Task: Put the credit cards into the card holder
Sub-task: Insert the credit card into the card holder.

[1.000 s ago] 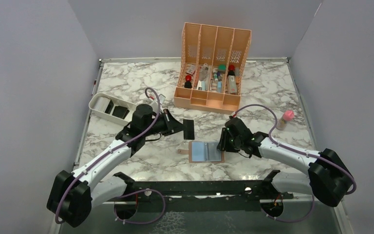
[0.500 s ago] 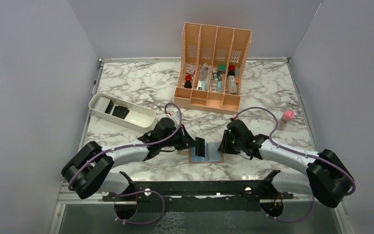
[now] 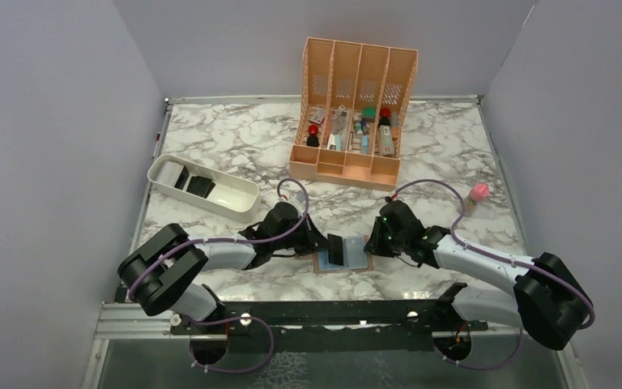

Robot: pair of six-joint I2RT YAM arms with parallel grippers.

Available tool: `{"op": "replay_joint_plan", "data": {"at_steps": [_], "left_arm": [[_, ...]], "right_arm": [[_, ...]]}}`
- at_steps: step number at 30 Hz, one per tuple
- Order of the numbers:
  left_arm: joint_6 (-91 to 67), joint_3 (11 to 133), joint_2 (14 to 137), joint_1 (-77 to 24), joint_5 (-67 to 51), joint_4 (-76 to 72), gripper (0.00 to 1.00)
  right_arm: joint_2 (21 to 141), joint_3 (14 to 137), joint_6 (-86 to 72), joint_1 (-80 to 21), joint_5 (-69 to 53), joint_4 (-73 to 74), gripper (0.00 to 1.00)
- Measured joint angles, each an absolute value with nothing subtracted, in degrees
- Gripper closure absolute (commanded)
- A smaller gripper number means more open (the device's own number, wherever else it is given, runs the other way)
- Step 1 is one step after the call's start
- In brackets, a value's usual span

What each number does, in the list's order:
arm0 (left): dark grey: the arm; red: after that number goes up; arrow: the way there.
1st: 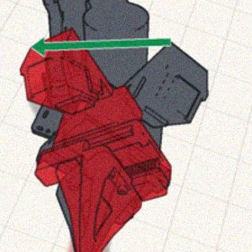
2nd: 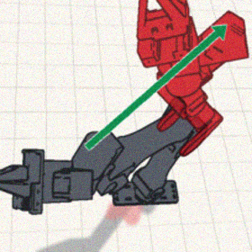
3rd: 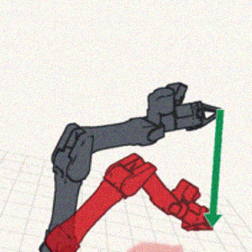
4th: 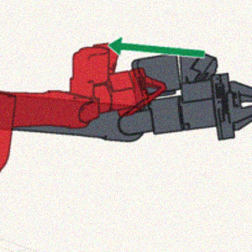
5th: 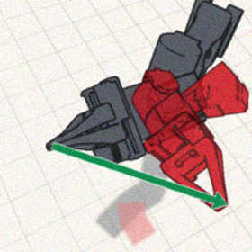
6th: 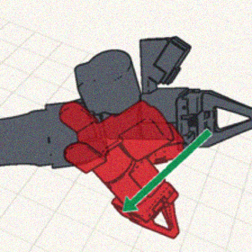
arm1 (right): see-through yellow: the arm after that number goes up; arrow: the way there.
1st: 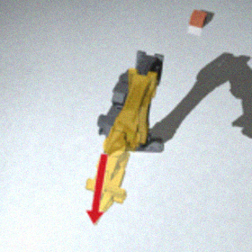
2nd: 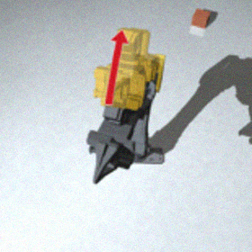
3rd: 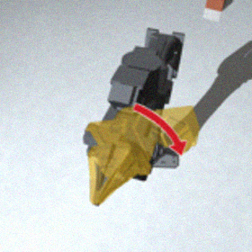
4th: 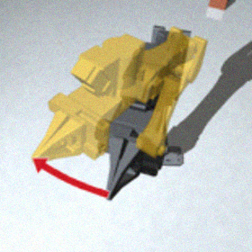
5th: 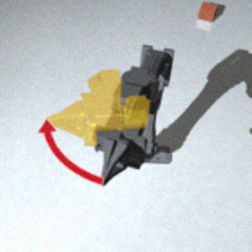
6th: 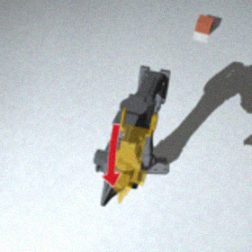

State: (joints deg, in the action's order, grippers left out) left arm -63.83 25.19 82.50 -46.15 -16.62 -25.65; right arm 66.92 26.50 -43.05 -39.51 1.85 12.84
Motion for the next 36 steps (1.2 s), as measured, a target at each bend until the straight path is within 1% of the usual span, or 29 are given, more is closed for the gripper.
{"op": "replay_joint_plan", "data": {"at_steps": [15,21,25,36], "left_arm": [[-66.74,25.15,87.55,-48.64,-13.78,-28.45,1.0],[-66.92,25.15,87.39,-49.08,-13.02,-28.82,1.0],[-66.87,25.15,85.95,-49.63,-12.51,-28.56,1.0],[-66.96,25.8,85.14,-51.0,-12.47,-28.29,1.0]], "right_arm": [[66.17,25.63,-43.44,-39.22,1.89,11.84,0.75],[65.87,25.41,-43.46,-39.13,2.04,11.77,0.76],[65.76,25.12,-43.48,-39.13,2.07,11.35,0.78],[65.25,23.59,-44.56,-39.16,2.0,8.93,0.78]]}}
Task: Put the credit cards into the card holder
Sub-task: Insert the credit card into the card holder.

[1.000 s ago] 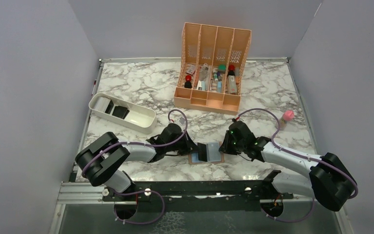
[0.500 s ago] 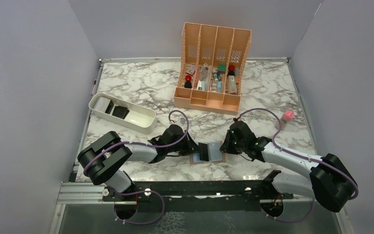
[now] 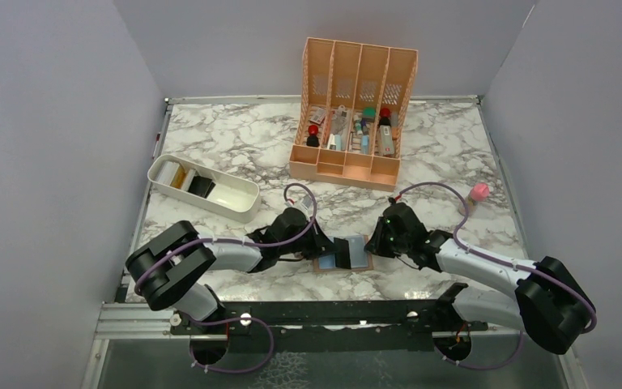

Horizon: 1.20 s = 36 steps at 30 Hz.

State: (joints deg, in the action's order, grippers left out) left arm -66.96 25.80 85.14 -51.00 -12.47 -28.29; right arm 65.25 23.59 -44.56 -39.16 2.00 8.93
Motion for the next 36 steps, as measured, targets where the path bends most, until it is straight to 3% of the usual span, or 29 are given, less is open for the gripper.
{"op": "replay_joint_plan", "data": {"at_steps": [28,36], "left_arm": [[-65.78,27.53,84.66,-51.03,-7.92,-21.26,1.0],[-65.01,28.38,86.37,-51.03,-8.03,-21.5,1.0]], "right_arm": [[64.69,23.62,-44.51,-39.16,2.02,9.85,0.78],[65.21,23.97,-44.27,-39.13,2.02,9.96,0.71]]}}
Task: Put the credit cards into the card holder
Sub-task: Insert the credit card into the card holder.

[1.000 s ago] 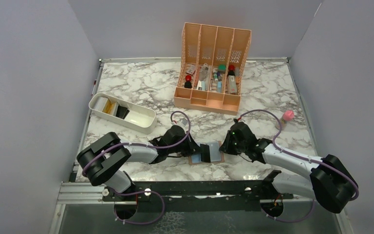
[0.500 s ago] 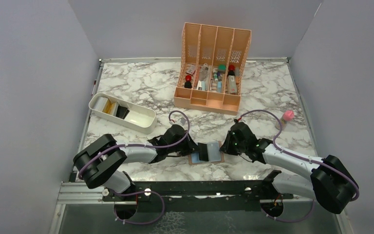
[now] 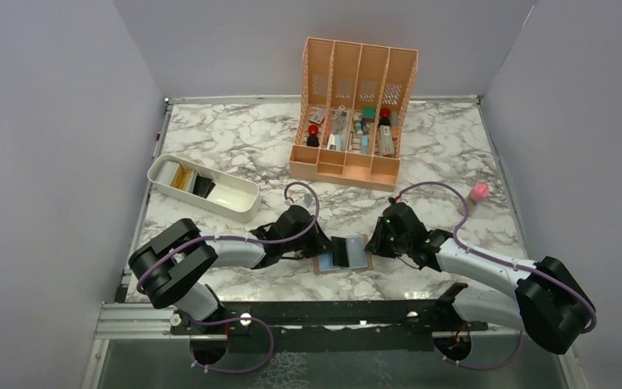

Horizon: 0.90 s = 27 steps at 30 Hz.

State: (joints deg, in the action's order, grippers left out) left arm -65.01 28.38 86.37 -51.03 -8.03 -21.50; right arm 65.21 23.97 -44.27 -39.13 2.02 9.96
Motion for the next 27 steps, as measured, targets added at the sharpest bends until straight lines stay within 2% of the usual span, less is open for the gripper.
{"op": "replay_joint_plan", "data": {"at_steps": [7,17,27], "left_arm": [[-64.03,29.34,87.85,-51.03,-8.4,-21.71,0.99],[-62.94,31.35,90.5,-51.37,-8.4,-21.04,0.81],[-59.96,35.2,91.85,-52.27,-7.68,-16.82,0.69]], "right_arm": [[65.47,24.29,-43.83,-39.13,2.0,10.5,0.69],[65.1,24.49,-44.01,-39.13,0.56,10.96,0.71],[63.92,23.92,-45.84,-39.16,-3.68,11.0,0.74]]}}
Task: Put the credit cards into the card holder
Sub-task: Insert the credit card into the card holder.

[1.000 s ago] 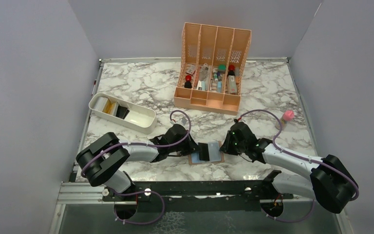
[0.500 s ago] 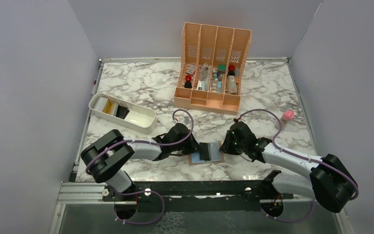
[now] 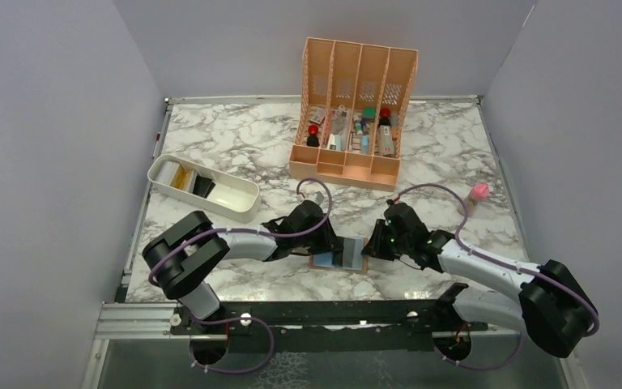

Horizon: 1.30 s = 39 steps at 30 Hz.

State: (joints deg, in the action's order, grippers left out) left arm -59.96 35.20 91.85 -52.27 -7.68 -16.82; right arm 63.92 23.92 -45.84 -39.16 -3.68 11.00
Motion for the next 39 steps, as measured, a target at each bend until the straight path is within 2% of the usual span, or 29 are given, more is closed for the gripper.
{"op": "replay_joint_plan", "data": {"at_steps": [7,13,30,35,39], "left_arm": [[-57.54,36.56,89.19,-52.27,-4.89,-11.27,0.65],[-57.41,36.51,88.49,-52.53,-4.6,-10.94,0.74],[-58.81,38.3,92.99,-56.93,-5.06,-15.7,0.72],[-58.7,38.94,92.66,-57.52,-4.47,-14.37,0.67],[-57.14,38.98,90.8,-57.52,-2.87,-11.05,0.57]], "right_arm": [[62.22,23.18,-47.22,-39.16,-4.73,10.66,0.75],[60.99,21.5,-48.27,-39.16,-4.99,10.61,0.73],[61.98,20.05,-49.52,-39.13,-5.8,8.1,0.73],[62.35,20.05,-49.52,-39.16,-5.85,7.55,0.74],[61.67,19.99,-49.5,-39.16,-5.8,7.73,0.74]]}}
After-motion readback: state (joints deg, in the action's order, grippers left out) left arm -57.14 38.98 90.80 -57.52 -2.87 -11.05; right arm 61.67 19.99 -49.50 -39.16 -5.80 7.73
